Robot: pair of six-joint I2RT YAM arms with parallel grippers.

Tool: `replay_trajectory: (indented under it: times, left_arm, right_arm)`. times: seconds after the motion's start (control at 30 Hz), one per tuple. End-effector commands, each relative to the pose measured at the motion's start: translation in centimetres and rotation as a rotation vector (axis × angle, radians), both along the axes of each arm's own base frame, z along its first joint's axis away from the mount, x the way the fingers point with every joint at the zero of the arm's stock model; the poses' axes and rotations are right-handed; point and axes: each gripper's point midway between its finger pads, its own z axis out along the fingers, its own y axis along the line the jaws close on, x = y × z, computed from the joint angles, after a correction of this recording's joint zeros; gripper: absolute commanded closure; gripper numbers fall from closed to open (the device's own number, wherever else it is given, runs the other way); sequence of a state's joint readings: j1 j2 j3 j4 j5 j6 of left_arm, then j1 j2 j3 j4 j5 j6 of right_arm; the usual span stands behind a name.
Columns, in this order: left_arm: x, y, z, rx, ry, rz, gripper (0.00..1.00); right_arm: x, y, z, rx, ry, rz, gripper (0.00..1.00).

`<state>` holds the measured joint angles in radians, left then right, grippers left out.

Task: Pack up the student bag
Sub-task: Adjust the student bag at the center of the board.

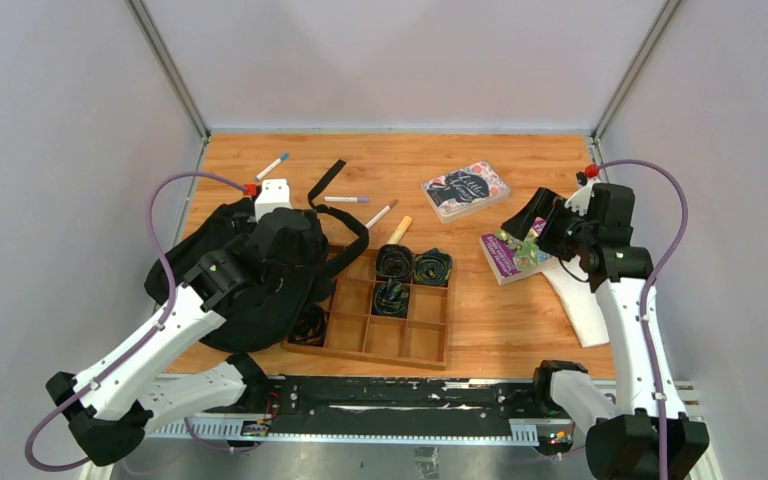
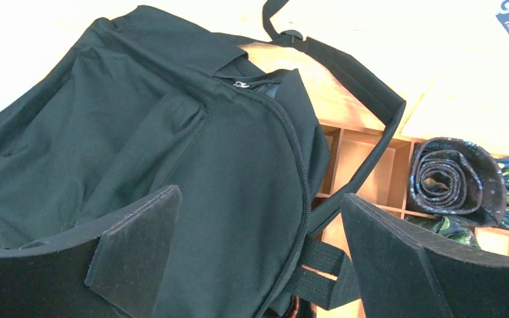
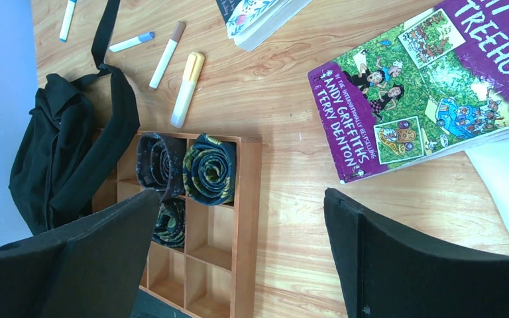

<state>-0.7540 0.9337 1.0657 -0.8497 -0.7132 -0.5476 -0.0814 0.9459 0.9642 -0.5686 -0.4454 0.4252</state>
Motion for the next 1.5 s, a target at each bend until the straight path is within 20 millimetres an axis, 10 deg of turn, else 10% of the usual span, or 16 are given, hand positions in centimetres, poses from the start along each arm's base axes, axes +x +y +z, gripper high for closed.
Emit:
replay_trajectory:
  times: [0.0,0.43,1.03,1.27,1.47]
  left_arm:
    - [0.6,-0.5,1.9,-0.058,-0.064,0.000,0.00]
    - [0.4,-1.7,0.7,-0.067,-0.026,-0.072,0.00]
    - [-0.4,-3.0,-10.2,0.062,0.308,-0.064,0.07]
    - [-0.3,-0.7,-11.7,0.057,0.360,0.022,0.53]
    - [0.2,0.5,-5.1,0.023,0.243,-0.028,0.94]
  right_arm:
    - [0.3,-0.4,0.1,-0.014,-0.009,-0.004,0.01]
    - [0.6,0.1,-0.1,-0.002,-0.011,0.030,0.01]
    - [1.0,2.2,-2.0,0.065,0.034,0.068,0.03]
    - [0.9,1.7,-2.7,0.049,0.053,0.025,0.06]
    - [0.7,1.9,-2.8,0.060,0.060,0.037,0.07]
